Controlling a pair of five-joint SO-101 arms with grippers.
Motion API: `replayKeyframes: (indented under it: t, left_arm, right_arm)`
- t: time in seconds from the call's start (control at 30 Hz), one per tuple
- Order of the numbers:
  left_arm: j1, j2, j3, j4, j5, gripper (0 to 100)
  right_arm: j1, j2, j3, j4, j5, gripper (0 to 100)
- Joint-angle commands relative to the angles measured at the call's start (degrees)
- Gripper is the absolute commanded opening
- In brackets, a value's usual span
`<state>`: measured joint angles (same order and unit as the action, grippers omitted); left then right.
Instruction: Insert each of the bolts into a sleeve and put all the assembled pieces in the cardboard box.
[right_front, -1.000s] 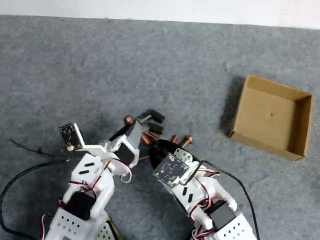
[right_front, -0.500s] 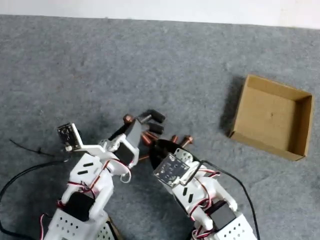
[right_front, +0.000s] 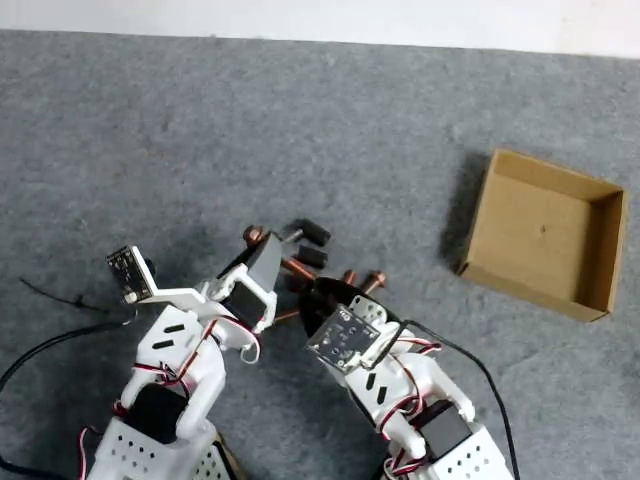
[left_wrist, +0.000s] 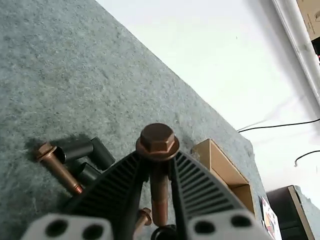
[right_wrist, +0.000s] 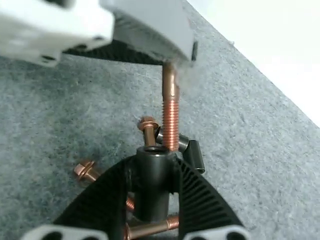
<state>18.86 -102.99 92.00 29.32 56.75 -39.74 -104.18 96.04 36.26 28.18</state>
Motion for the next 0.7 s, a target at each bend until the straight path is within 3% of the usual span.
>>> replayKeyframes:
  t: [0.0, 0.27, 0.53, 0.67]
  left_arm:
    - [1.27, -0.84, -3.91, -1.32, 0.53, 0]
    - [1.27, -0.84, -8.48, 5.01, 0.70, 0]
    - [1.36, -0.84, -7.34, 5.36, 0.62, 0]
    - [5.14, -0.84, -7.25, 6.51, 0.35, 0]
  right_arm:
    - [1.80, -1.01, 5.32, -1.98, 0.53, 0.4]
    - [1.80, -1.01, 5.32, -1.98, 0.53, 0.4]
    - [1.80, -1.01, 5.32, -1.98, 0.53, 0.4]
    - [1.80, -1.01, 5.32, -1.98, 0.53, 0.4]
